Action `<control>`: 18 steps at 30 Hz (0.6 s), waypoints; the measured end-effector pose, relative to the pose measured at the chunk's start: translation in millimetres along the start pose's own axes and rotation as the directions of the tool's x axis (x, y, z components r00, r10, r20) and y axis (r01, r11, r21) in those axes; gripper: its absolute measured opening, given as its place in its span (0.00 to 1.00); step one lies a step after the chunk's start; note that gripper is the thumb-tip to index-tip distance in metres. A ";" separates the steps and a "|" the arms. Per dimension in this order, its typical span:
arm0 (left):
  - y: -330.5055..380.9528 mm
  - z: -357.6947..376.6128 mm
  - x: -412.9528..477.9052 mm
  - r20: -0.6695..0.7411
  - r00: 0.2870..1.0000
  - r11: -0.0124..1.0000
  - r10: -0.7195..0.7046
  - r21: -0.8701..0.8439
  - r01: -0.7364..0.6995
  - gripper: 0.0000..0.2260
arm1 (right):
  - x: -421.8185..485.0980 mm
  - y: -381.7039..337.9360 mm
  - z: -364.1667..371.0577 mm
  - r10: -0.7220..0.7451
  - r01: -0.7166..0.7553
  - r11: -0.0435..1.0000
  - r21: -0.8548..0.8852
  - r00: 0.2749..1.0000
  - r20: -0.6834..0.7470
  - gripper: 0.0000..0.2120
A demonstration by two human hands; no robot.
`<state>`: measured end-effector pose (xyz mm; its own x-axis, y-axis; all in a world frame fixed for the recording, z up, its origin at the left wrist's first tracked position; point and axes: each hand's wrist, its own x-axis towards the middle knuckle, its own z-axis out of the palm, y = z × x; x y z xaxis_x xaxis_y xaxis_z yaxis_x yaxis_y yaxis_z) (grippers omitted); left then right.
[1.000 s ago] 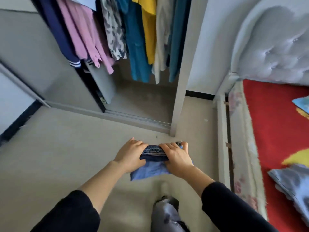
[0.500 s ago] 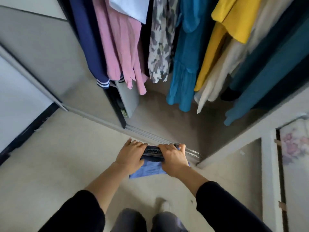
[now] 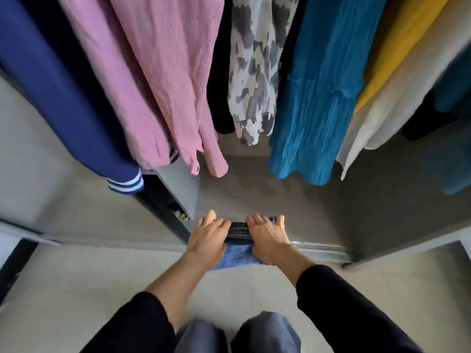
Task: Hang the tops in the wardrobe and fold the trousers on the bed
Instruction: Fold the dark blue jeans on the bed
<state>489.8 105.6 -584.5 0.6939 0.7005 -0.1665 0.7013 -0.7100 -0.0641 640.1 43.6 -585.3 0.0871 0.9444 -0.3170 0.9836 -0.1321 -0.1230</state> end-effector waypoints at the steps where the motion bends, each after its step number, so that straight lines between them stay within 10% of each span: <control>1: -6.1 14.2 15.2 0.004 1.000 1.000 0.016 0.009 -0.016 0.18 | 17.0 3.1 11.8 0.006 -0.006 1.000 -0.022 1.000 -0.020 0.23; 15: -74.9 271.9 200.6 -0.564 0.825 0.986 0.042 0.158 0.057 0.21 | 263.6 53.0 230.1 -0.077 -0.139 0.956 -0.260 0.735 -0.674 0.22; 18: -73.4 352.7 190.1 -0.483 0.871 0.985 0.091 0.170 -0.008 0.14 | 279.2 53.4 304.3 -0.094 -0.086 0.951 -0.297 0.834 -0.543 0.25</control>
<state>512.7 265.4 -958.5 0.7469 0.5804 0.3244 0.6574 -0.7177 -0.2294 668.8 208.6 -966.5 0.0665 0.9639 0.2579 0.9748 -0.1179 0.1892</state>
